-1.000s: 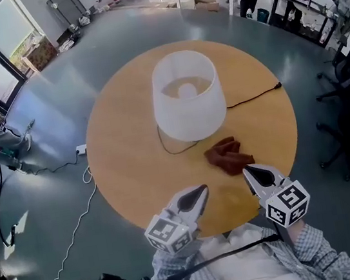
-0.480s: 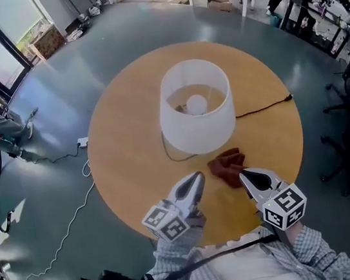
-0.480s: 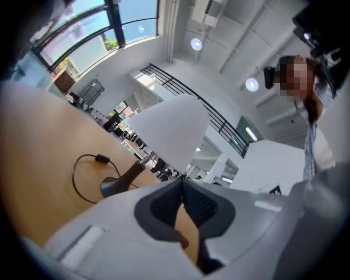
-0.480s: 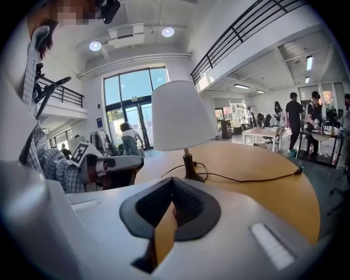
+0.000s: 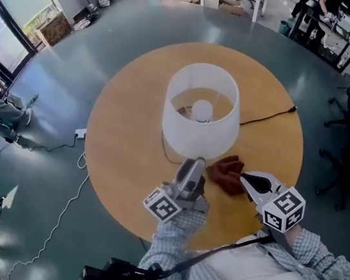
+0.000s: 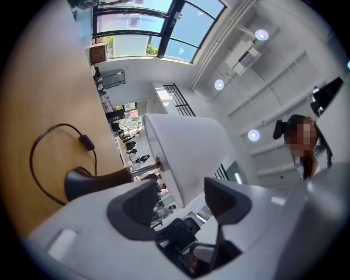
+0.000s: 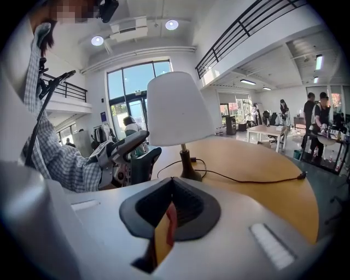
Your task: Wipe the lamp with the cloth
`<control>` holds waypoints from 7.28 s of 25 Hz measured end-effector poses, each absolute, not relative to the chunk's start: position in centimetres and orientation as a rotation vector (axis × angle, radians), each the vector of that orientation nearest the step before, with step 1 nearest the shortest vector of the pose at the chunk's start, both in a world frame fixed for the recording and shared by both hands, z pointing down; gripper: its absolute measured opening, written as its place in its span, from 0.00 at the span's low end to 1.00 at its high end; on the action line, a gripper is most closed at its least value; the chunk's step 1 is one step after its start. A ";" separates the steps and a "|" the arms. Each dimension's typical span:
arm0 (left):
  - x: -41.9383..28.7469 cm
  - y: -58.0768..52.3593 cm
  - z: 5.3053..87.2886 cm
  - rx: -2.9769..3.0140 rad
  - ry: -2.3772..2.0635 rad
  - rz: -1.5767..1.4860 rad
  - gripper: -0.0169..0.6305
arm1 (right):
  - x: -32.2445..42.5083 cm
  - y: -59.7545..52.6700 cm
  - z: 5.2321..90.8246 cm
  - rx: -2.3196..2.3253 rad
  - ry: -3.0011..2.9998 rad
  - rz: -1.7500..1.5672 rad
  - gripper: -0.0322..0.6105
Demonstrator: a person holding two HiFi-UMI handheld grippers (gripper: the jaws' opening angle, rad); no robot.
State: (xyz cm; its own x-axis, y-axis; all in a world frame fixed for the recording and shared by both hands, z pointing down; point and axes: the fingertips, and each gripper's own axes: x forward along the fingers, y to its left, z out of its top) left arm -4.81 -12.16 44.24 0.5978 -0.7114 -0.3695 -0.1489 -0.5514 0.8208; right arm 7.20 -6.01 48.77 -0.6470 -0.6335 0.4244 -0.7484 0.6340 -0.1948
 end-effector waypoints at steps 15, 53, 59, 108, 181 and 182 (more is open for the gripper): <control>-4.1 -12.0 42.1 2.080 -0.627 -1.024 0.25 | 3.5 -5.7 57.4 0.632 -2.286 0.237 0.39; -3.5 -12.1 42.9 2.071 -0.688 -0.961 0.25 | 10.2 -18.3 29.2 1.282 -2.940 0.339 0.17; -3.3 -12.1 42.9 2.070 -0.688 -0.946 0.25 | 8.2 -20.8 32.0 1.196 -2.875 0.440 0.17; -2.5 -12.3 43.2 2.063 -0.713 -0.894 0.25 | -9.6 -30.1 37.2 -0.423 -1.774 -0.241 0.18; -8.8 -9.7 43.8 2.291 -0.966 -0.467 0.31 | 3.8 -9.7 43.9 0.547 -1.794 -0.914 0.18; -9.6 -9.9 42.8 2.338 -1.015 -0.438 0.31 | 3.7 -9.8 43.8 0.557 -1.807 -0.901 0.18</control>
